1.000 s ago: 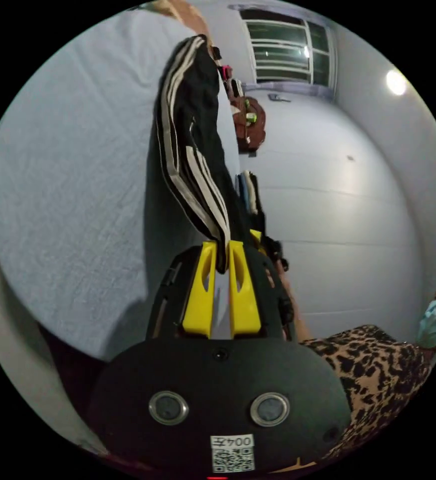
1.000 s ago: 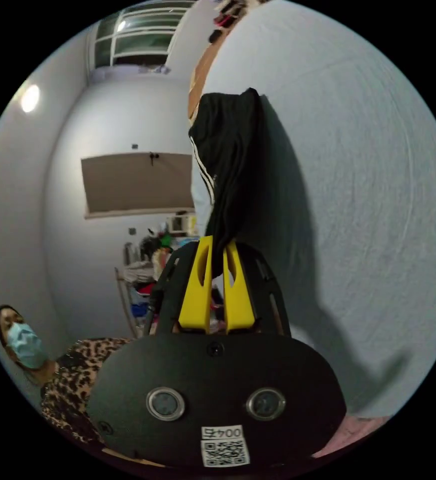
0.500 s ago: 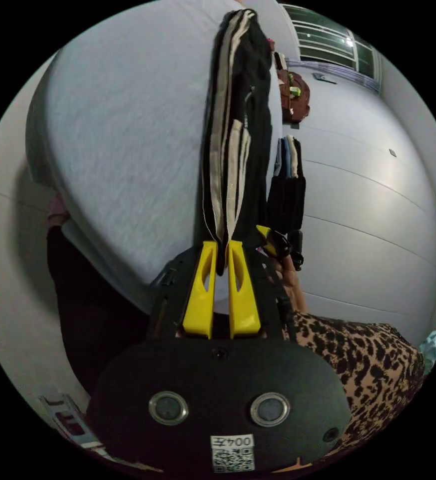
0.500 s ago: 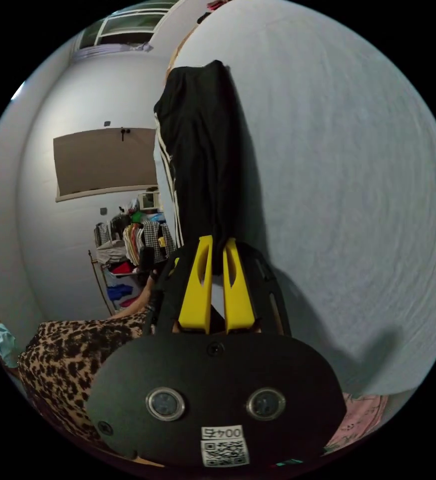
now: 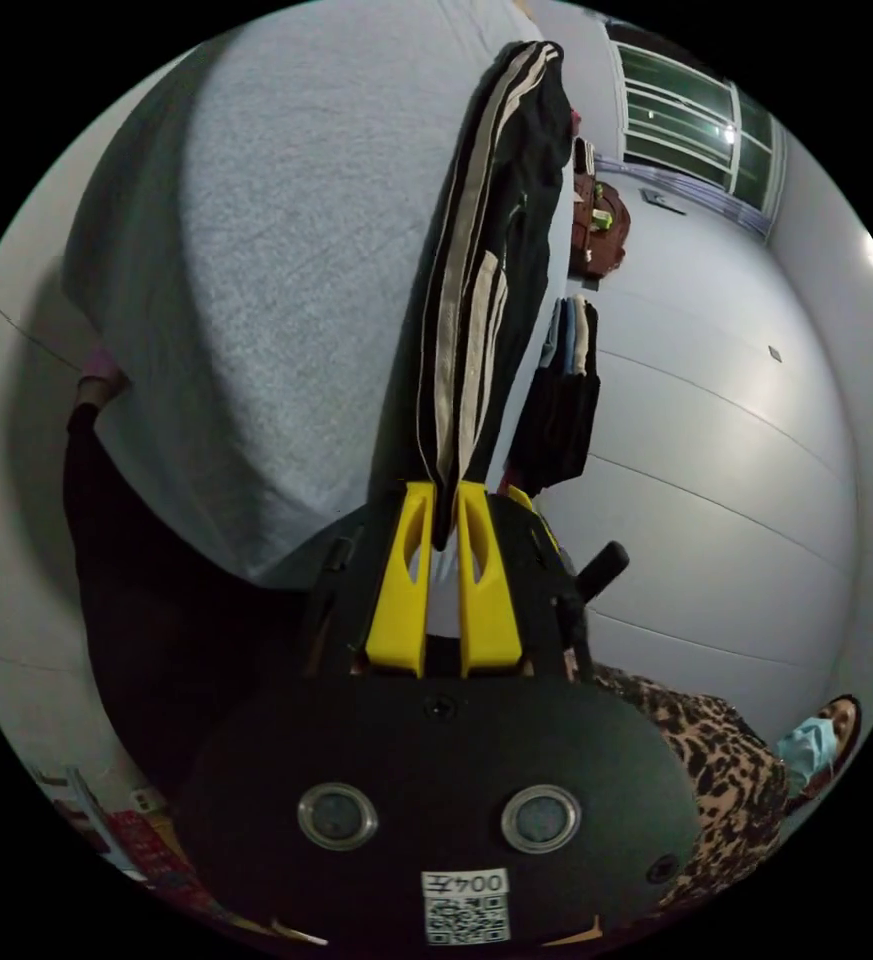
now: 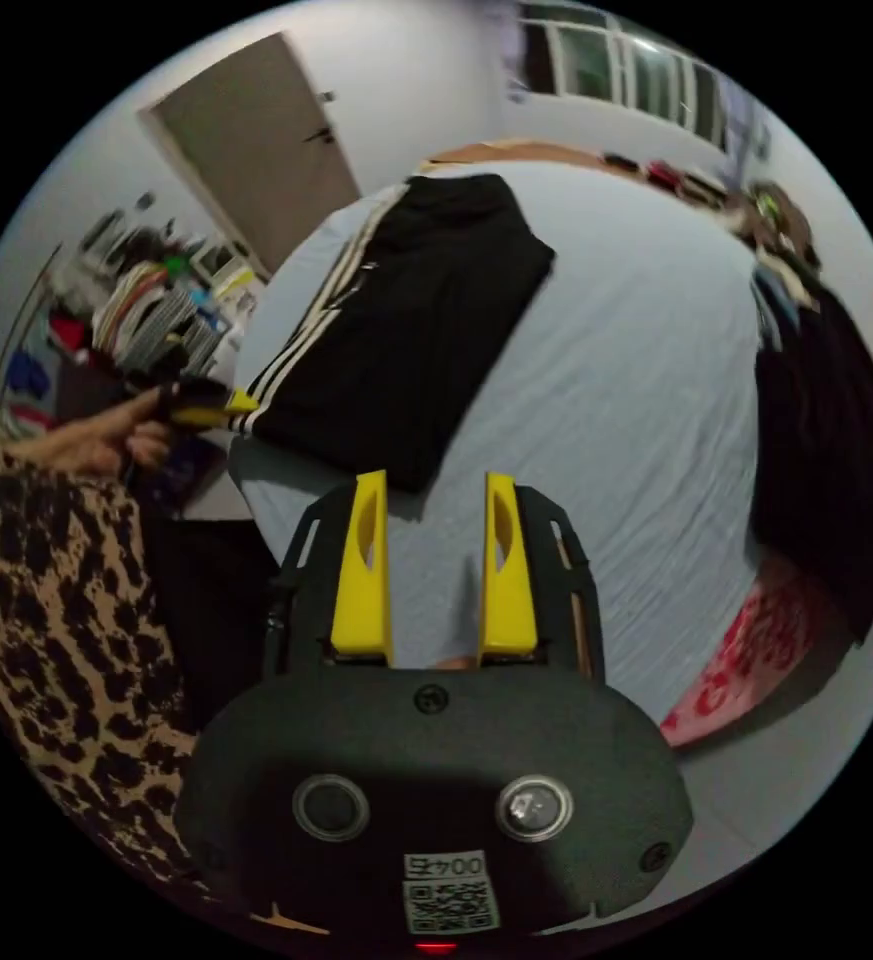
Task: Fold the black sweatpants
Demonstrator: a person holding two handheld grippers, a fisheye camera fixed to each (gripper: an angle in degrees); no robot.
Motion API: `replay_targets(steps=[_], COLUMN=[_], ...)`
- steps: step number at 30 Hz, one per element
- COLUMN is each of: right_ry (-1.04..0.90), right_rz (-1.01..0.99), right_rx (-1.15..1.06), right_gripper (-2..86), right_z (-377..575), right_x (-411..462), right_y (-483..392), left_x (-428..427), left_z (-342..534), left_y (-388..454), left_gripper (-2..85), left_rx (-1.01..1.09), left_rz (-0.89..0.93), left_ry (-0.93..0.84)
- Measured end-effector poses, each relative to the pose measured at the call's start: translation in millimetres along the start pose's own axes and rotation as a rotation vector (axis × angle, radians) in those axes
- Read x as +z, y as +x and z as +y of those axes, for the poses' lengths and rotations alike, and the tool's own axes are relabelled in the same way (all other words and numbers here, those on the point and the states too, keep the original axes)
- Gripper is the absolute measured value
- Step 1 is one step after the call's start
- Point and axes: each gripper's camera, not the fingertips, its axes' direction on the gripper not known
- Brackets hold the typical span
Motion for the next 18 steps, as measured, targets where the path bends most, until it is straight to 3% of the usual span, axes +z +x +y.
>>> replay_targets(steps=[5, 9, 12, 14, 18], right_ry=[0.022, 0.009, 0.022, 0.021, -0.048], right_rz=[0.128, 0.256, 0.389, 0.487, 0.394], right_rx=[-0.372, -0.523, -0.574, -0.613, -0.604], right_gripper=[18.1, 18.2, 14.2, 6.1, 2.0], right_z=[-26, -43, -64, -82, -116], right_x=[48, 87, 115, 136, 144], right_y=[-116, -177, -211, -232, -246], left_x=[-2, 0, 3, 4, 1], left_z=[5, 6, 7, 7, 8], left_y=[20, 33, 41, 42, 42], left_gripper=[1.4, 1.5, 1.5, 1.5, 1.3], left_rx=[-0.010, -0.005, 0.012, 0.017, 0.032], left_rz=[0.085, 0.129, 0.124, 0.106, 0.089], left_ry=[0.006, 0.002, -0.009, -0.015, -0.045])
